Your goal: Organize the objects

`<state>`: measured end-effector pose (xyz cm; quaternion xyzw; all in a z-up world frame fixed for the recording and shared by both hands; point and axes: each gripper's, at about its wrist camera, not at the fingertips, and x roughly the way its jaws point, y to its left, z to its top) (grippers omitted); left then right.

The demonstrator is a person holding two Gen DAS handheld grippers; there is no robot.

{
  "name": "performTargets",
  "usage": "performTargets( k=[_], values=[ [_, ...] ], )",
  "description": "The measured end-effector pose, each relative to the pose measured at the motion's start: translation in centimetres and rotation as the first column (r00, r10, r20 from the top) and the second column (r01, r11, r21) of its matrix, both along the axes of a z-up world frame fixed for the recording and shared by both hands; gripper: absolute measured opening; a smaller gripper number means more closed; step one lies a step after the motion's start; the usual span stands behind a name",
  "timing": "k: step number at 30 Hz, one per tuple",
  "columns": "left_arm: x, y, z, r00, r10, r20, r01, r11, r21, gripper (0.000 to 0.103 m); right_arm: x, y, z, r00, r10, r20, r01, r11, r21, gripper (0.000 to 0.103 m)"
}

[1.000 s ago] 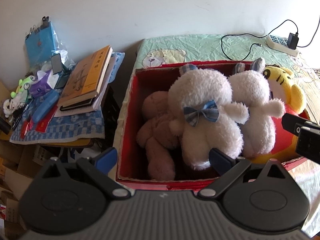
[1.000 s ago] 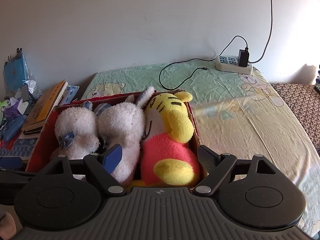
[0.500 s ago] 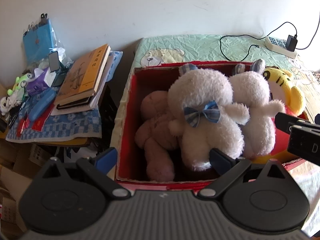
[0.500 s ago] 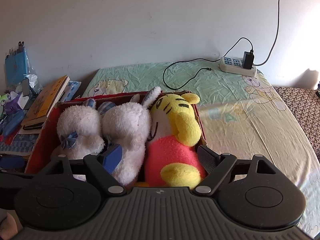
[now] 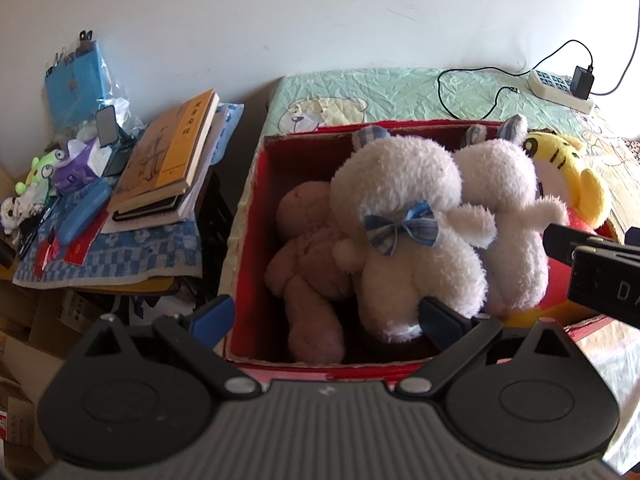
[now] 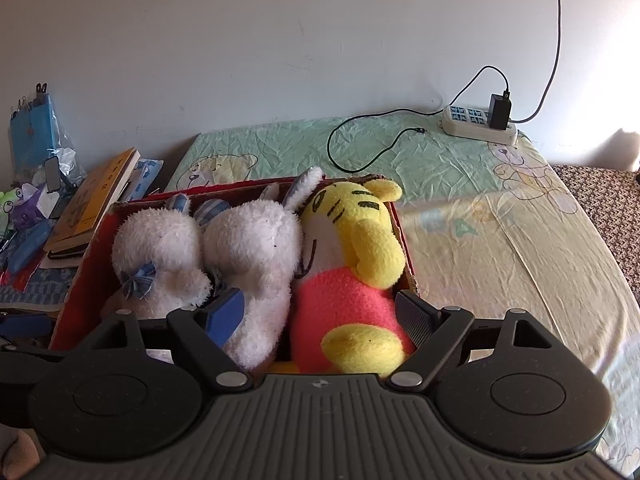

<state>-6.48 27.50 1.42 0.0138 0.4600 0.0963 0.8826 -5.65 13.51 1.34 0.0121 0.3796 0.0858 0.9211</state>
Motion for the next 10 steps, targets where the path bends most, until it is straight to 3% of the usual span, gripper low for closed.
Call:
performTargets(
  k=[10],
  values=[
    [0.19,-0.22,0.03,1.0,-0.013,0.012,0.013,1.0,-0.014,0.095,-0.05,-0.2,-0.03,1.0,-0.007,0.004,0.007,1.0,0.008,0.085]
  ],
)
